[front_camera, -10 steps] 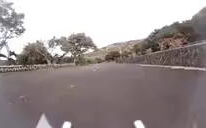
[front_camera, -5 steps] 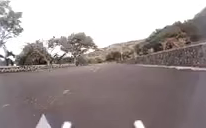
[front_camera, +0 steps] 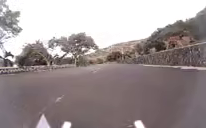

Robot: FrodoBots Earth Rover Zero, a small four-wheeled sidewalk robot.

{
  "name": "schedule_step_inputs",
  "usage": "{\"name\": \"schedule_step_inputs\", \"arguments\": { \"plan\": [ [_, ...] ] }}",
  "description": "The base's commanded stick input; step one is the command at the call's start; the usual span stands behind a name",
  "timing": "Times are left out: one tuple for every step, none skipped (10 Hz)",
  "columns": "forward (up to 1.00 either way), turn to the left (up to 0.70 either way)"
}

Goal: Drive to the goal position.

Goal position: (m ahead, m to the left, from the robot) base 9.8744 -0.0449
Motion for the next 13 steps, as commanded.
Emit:
{"name": "schedule_step_inputs", "arguments": {
  "plan": [
    [0.85, 0.00],
    [0.85, 0.00],
    [0.82, 0.00],
    [0.79, 0.00],
    [0.76, 0.00],
    [0.73, 0.00],
    [0.71, 0.00],
    [0.70, 0.00],
    [0.70, 0.00],
    [0.70, 0.00],
    [0.59, 0.00],
    [0.50, 0.00],
    [0.50, 0.00]
  ]
}}
